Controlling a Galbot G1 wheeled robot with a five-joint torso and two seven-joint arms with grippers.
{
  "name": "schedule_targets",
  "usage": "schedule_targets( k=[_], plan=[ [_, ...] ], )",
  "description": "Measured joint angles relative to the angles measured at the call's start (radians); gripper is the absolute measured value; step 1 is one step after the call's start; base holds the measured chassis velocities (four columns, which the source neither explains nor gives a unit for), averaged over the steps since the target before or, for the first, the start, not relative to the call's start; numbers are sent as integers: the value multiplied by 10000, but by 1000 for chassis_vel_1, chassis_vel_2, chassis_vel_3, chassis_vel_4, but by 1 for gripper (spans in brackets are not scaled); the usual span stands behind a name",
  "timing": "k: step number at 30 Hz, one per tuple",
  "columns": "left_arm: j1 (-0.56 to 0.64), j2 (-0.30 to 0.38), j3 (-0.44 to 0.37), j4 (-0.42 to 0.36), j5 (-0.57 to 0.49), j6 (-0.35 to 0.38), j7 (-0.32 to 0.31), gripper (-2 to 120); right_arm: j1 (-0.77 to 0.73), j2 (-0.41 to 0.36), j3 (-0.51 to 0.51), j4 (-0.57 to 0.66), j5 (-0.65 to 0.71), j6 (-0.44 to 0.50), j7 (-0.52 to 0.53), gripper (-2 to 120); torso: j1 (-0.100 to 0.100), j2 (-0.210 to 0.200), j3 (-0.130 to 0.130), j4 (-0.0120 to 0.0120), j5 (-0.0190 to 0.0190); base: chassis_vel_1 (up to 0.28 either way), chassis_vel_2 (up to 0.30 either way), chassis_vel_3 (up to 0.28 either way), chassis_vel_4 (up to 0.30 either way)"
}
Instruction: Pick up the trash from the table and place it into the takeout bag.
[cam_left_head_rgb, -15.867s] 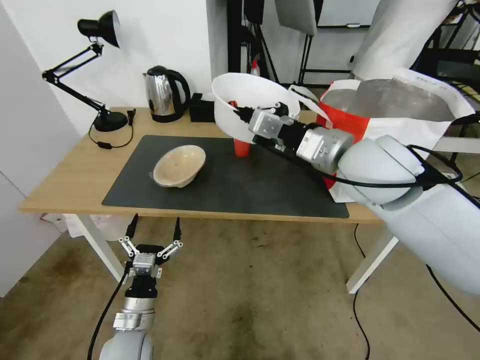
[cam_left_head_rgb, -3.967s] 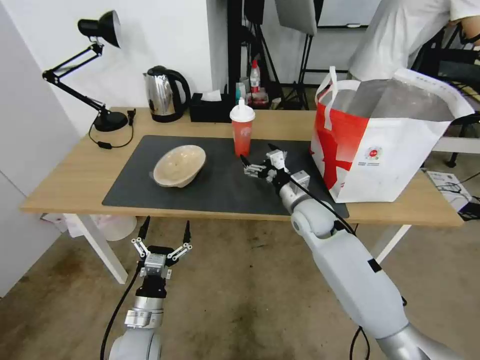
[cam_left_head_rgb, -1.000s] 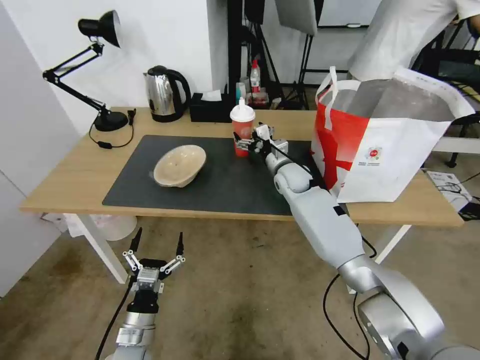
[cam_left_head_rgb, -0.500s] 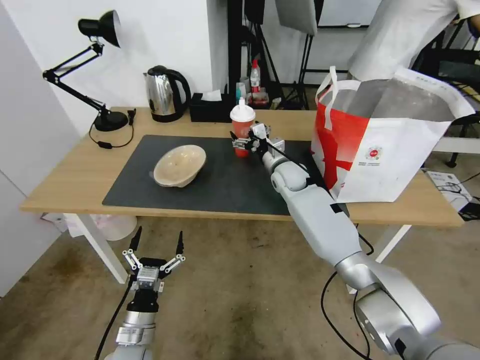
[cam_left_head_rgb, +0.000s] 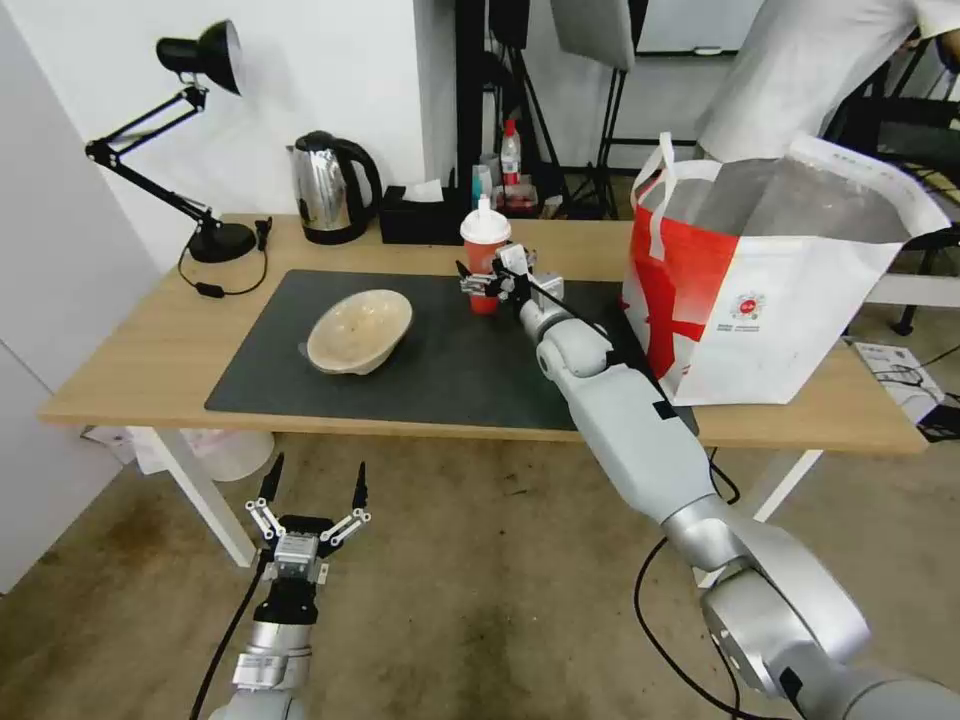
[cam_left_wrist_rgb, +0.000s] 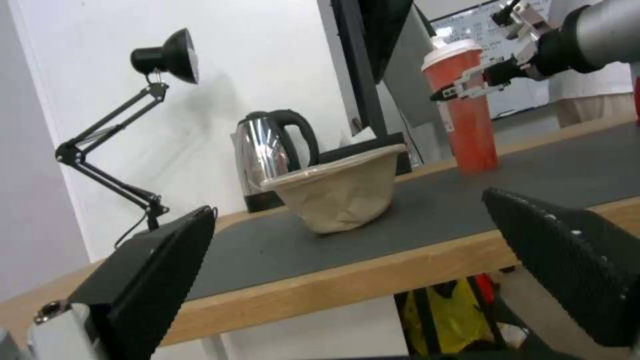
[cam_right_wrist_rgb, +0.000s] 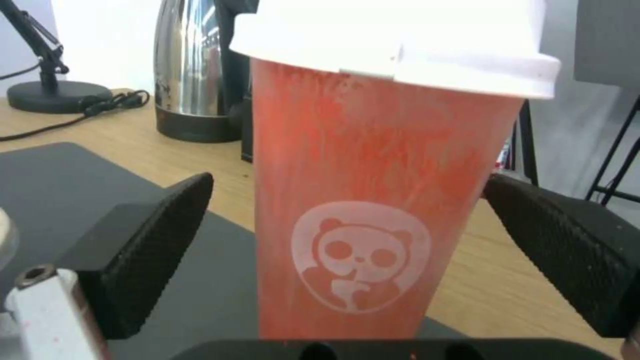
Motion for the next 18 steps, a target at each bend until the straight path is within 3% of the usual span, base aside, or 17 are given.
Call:
schedule_targets(
  k=[9,18],
  plan=[
    [-23,-1,15,76,3,0,0,100,16,10,20,-66,-200,22,32,98,0,0,0,-1,1,0,0,0,0],
    [-32,-1,-16,96,5,-2,1,100,-96,-110,12,47,-203,162,-43,80,0,0,-1,-1,1,0,0,0,0]
  ],
)
